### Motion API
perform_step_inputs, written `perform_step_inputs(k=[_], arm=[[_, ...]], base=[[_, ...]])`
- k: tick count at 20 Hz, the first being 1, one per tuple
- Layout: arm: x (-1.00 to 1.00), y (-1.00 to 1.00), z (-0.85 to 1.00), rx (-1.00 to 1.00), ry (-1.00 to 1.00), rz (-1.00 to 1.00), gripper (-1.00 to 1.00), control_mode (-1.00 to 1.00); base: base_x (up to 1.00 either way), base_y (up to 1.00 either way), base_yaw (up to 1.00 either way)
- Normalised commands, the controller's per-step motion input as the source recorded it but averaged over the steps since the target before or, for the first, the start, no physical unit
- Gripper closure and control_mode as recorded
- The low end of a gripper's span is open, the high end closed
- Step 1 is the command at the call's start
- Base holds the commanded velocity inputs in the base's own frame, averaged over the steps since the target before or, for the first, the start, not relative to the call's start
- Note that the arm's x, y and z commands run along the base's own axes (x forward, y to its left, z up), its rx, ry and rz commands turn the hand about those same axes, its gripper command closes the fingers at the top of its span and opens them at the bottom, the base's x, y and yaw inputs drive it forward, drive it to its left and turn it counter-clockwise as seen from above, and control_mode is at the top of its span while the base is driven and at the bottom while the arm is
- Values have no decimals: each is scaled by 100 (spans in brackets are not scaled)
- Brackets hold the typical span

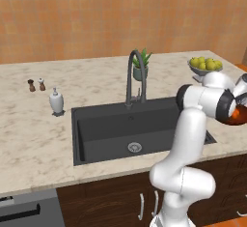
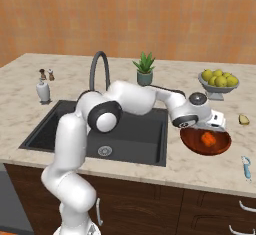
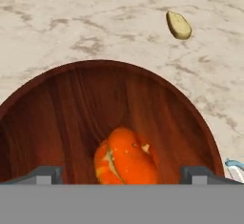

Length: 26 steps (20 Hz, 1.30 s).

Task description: Pick the squash from the sink and place it in the bowl. Then pick the bowl and place it in the microwave. Then close the microwave door and press the start button.

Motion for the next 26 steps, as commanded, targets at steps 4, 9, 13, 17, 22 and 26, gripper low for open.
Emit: perform_step_inputs(k=[4, 9, 13, 17, 22, 26], arm=[[-23, 50, 66, 0, 8, 1, -100, -100], [-20, 37, 26, 3, 19, 1, -100, -100], [-5, 46, 0, 0, 10, 0, -100, -100], [9, 31, -1, 0, 9, 0, -100, -100], [10, 16, -17, 0, 11, 0, -100, -100], [16, 20, -18, -1, 8, -2, -100, -100]], base=[[0, 0, 0], [0, 0, 0], [0, 0, 0], [0, 0, 0], [0, 0, 0], [0, 0, 0]])
